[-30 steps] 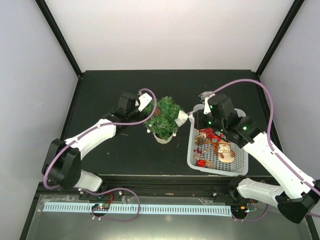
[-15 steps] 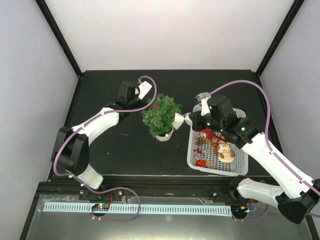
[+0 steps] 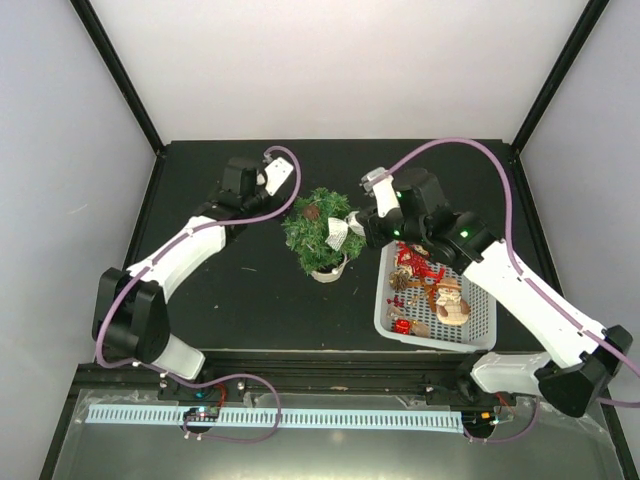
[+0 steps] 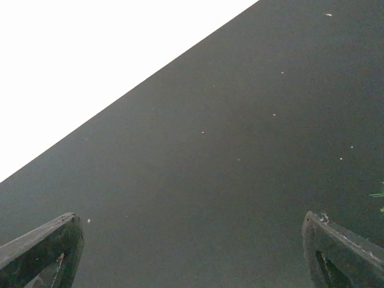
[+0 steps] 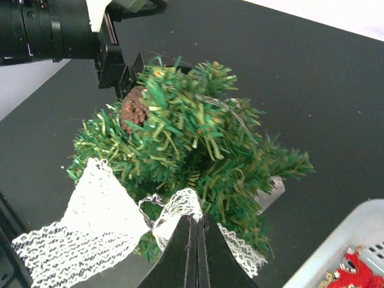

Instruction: Decorate the small christmas tree

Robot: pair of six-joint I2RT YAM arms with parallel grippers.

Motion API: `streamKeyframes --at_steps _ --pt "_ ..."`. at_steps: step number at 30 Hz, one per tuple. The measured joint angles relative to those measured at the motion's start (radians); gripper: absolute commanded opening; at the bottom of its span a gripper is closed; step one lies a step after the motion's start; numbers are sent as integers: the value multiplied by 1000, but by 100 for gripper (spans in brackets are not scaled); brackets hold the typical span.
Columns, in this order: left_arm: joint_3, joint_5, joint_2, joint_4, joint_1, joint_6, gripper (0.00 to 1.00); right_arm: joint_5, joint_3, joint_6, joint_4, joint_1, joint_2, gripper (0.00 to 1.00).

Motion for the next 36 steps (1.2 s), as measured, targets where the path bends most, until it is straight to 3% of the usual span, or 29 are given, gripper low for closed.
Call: streamKeyframes --at_steps 10,29,36 --pt "-1 10 -83 -42 43 -15 99 1 99 -64 -24 30 141 1" --pt "-72 41 -166 -50 57 -64 99 31 53 -60 11 34 191 1" --pt "-91 53 -188 -51 58 -87 99 74 51 -21 32 34 204 9"
